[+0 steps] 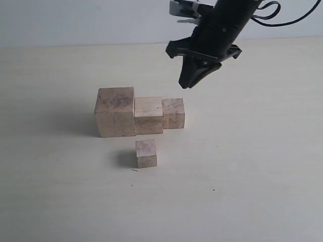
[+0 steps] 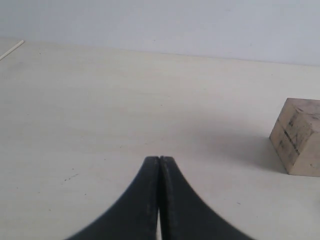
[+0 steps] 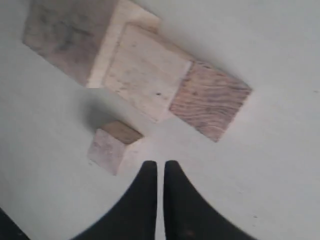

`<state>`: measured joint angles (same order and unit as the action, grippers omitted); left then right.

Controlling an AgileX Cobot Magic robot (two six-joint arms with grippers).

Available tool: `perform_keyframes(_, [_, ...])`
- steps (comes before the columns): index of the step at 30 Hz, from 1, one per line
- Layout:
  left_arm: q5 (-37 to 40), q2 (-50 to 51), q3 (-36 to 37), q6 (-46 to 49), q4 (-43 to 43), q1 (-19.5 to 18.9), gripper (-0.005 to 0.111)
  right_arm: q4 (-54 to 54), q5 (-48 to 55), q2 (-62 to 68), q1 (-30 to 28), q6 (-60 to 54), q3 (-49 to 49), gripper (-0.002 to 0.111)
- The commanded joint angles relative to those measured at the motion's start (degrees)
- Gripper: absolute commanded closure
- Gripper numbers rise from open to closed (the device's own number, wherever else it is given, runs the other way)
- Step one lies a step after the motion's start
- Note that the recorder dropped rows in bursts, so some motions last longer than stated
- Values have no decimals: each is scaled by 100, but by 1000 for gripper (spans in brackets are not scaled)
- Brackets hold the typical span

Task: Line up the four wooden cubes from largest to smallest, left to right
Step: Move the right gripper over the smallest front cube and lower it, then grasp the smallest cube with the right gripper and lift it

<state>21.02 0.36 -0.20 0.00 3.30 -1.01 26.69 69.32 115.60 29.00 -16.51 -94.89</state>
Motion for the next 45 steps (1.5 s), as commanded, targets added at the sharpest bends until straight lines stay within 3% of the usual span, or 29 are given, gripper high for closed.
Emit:
perform_keyframes(1, [-73,-36,20,0,33,39,107,-3,65,-170,483,1057,23,108])
perform_keyframes(4, [-73,-36,20,0,33,39,107,-1649,65,-337,1434,2618,136,108])
perform_keyframes(11, [-73,-36,20,0,33,39,107,-1776,-958,-360,2364,3853,556,108])
perform_keyframes(15, [-73,-36,20,0,33,39,107,-1776,-1051,-320,2399,4493,592,107])
perform_keyframes(17, [-73,-36,20,0,33,39,107,-1801,-870,-283,2399,4506,592,102])
perform_keyframes(19, [-73,-36,20,0,33,39,107,-1832,-660,-226,2399,4506,592,93])
perform_keyframes(26, [-73,-36,20,0,33,39,107,-1812,-334,183,2399,4730,592,45])
perform_keyframes(29, [-73,-36,20,0,33,39,107,-1811,-360,330,2399,4824,592,32])
perform_keyframes(45, [-73,-36,20,0,33,39,107,-1952,-885,775,2399,4868,592,31])
